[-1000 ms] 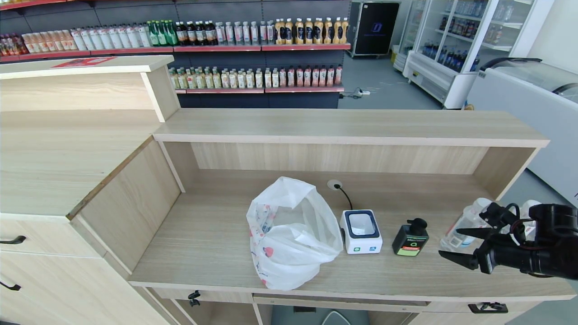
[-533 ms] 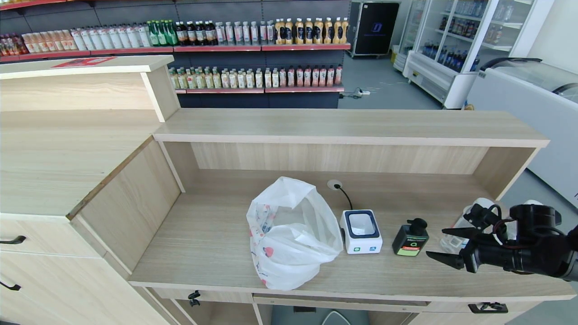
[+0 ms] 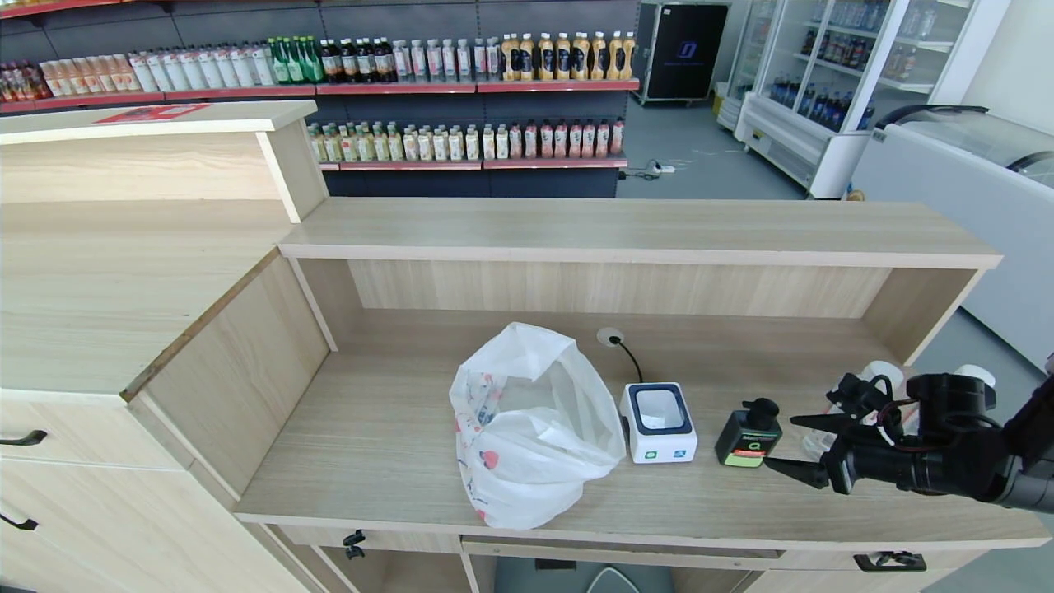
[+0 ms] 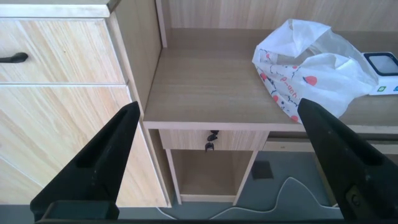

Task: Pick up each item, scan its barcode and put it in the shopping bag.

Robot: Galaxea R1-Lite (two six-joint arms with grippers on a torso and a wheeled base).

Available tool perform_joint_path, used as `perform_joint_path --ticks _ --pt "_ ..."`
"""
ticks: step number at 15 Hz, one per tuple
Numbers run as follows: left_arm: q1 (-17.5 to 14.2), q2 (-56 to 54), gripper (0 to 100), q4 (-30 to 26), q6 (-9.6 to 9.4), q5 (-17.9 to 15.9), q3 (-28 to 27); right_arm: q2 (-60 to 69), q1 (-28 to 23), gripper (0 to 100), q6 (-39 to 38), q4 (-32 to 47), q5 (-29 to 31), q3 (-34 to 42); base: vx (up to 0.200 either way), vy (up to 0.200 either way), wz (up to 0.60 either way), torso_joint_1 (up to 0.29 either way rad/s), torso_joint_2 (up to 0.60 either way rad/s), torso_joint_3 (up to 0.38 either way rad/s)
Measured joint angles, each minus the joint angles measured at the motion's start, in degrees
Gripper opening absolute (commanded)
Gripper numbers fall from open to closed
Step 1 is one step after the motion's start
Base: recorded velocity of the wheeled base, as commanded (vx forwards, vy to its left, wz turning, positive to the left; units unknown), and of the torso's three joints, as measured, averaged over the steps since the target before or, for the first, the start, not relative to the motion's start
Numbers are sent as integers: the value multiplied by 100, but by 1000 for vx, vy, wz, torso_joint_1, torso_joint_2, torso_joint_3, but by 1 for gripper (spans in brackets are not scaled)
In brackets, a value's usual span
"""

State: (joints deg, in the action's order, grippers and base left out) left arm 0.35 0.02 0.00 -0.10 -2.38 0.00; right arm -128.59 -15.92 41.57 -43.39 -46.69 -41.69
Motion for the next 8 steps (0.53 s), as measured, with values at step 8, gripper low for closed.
perform_joint_path --ticks 8 --pt "0 0 100 0 0 0 0 -243 228 100 -9 -51 -5 -169 0 0 0 0 0 0"
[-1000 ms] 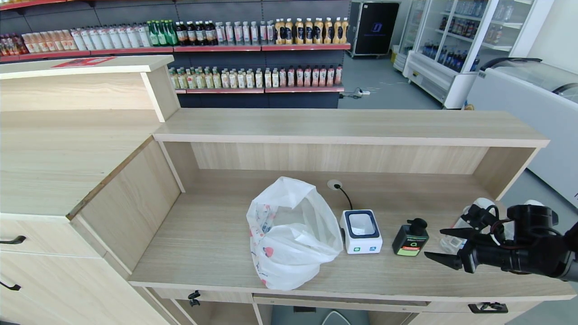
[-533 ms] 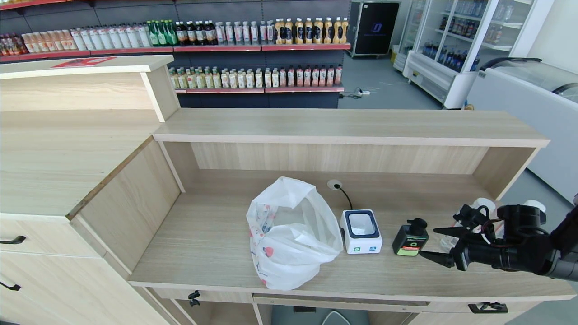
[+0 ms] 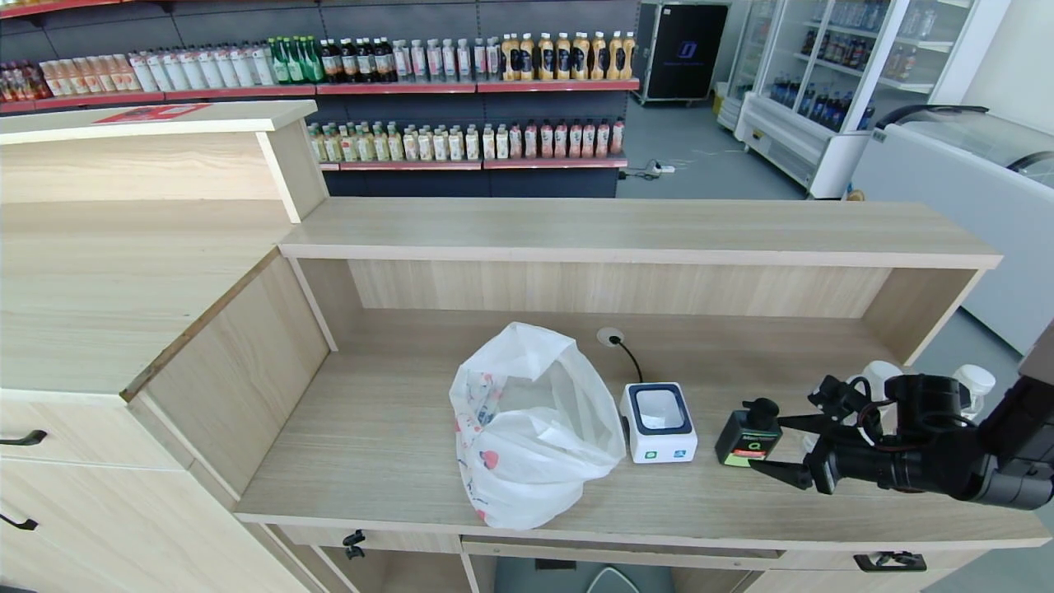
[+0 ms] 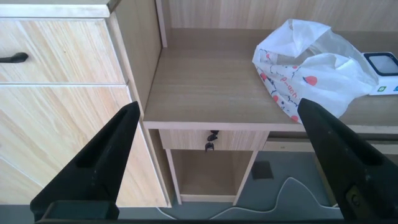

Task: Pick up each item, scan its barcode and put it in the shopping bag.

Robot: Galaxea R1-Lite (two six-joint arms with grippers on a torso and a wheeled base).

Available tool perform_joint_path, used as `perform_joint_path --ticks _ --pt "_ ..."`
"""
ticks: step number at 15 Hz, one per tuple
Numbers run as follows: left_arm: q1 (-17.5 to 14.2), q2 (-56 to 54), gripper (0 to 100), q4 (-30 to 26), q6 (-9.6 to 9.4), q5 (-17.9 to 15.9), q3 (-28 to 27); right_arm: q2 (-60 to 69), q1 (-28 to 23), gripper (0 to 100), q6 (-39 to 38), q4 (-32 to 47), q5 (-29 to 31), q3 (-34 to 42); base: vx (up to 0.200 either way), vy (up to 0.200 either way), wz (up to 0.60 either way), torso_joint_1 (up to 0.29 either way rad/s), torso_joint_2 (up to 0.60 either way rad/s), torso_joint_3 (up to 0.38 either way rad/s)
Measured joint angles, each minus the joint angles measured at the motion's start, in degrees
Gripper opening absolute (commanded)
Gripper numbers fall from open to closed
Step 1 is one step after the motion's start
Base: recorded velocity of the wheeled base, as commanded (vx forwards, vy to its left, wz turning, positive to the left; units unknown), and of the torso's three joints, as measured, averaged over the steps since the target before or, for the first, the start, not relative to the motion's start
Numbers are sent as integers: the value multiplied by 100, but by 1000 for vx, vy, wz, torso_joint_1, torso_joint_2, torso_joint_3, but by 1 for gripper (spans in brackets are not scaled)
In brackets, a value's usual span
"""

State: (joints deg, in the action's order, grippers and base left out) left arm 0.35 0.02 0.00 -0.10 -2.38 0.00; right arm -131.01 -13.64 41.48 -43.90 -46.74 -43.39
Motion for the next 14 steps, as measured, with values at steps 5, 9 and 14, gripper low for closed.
perform_joint_path --ticks 5,9,14 --pt "0 0 100 0 0 0 0 -145 69 100 -51 -90 -48 -149 0 0 0 0 0 0" --pt "0 0 100 0 0 0 0 -256 188 100 -82 -115 -69 -234 0 0 0 0 0 0" --pt "0 0 100 0 0 2 0 -430 290 100 -82 -118 -72 -416 0 0 0 0 0 0"
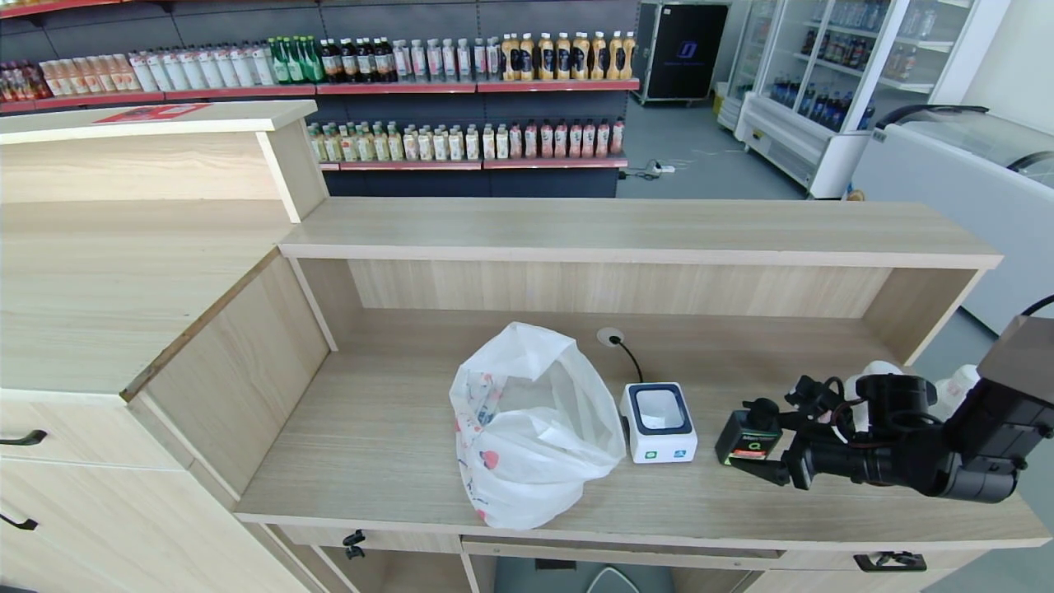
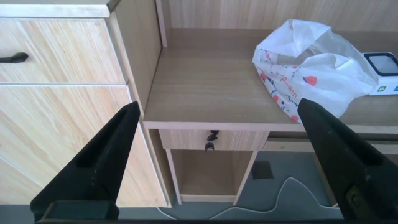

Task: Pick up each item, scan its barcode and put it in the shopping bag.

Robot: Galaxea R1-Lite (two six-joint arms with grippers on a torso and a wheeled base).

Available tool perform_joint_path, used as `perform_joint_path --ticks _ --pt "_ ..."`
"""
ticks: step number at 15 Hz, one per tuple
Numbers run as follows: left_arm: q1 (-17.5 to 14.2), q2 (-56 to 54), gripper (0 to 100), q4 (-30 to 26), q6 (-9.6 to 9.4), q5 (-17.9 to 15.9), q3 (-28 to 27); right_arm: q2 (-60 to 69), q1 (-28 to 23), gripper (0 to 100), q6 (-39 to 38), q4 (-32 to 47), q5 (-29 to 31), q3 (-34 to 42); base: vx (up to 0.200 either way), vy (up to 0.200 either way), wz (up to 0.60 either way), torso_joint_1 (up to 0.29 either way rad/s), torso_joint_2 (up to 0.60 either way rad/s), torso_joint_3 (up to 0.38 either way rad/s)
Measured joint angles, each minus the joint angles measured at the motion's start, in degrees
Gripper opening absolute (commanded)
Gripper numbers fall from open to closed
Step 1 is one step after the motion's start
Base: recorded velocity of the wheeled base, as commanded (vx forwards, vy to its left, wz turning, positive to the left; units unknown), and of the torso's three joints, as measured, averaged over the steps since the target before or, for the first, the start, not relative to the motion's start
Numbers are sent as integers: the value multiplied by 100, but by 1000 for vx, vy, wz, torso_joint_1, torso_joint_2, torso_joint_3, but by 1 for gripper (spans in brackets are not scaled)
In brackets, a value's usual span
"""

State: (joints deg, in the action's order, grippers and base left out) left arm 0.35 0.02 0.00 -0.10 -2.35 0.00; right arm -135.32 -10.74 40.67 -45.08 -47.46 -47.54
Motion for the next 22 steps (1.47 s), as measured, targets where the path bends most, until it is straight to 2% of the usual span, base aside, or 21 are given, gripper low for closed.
perform_joint_path --ticks 7,8,17,22 --pt "0 0 100 0 0 -2 0 -241 24 100 0 -2 -9 -322 0 0 0 0 0 0" --pt "0 0 100 0 0 -2 0 -278 41 0 0 0 -17 -372 0 0 0 0 0 0" --pt "0 0 100 0 2 0 0 -193 190 0 71 37 -126 -218 0 0 0 0 0 0" --pt "0 0 100 0 0 -2 0 1610 115 0 138 701 -143 332 0 0 0 0 0 0"
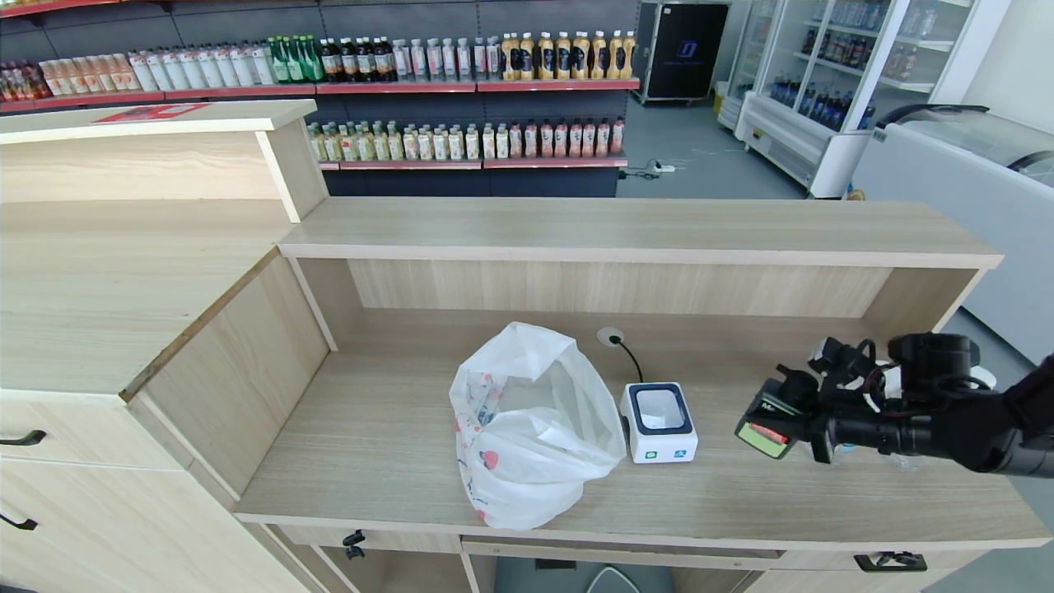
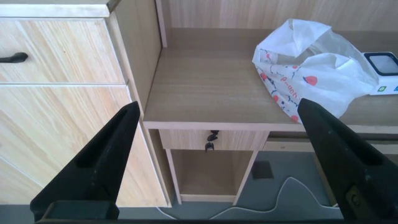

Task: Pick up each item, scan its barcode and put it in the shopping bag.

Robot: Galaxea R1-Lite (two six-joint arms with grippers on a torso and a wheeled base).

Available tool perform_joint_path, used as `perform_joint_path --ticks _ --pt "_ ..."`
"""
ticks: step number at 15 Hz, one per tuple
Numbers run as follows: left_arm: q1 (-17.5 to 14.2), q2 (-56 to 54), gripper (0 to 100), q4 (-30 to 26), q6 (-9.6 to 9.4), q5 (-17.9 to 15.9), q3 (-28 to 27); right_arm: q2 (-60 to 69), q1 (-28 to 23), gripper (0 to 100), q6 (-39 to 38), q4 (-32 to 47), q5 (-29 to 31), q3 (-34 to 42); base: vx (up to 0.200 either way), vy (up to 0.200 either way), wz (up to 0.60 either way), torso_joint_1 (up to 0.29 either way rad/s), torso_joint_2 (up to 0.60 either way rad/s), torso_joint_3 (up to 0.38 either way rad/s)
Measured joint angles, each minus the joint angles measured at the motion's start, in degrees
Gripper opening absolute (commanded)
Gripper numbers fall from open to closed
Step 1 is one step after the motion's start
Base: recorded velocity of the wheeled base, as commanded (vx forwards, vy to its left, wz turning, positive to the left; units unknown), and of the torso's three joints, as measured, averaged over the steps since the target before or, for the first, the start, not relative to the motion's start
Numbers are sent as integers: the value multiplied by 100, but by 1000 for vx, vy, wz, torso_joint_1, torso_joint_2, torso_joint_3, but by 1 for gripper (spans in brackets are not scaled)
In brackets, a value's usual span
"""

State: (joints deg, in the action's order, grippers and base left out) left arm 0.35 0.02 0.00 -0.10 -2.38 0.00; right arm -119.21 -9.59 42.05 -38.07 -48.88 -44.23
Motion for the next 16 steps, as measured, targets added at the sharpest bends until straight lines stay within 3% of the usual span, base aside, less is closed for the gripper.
perform_joint_path --ticks 2,5,9,14,16 --pt "-2 0 100 0 0 2 0 1014 -57 0 809 104 11 212 0 0 0 0 0 0" --pt "-2 0 100 0 0 0 0 2233 -252 0 3618 156 -9 602 0 0 0 0 0 0" --pt "0 0 100 0 0 2 0 3532 -195 0 6426 101 -218 1054 0 0 0 0 0 0" --pt "0 0 100 0 0 0 0 4402 1064 0 9210 20 -106 1320 0 0 0 0 0 0" --pt "0 0 100 0 2 0 0 4551 1640 0 9810 13 26 1330 0 0 0 0 0 0"
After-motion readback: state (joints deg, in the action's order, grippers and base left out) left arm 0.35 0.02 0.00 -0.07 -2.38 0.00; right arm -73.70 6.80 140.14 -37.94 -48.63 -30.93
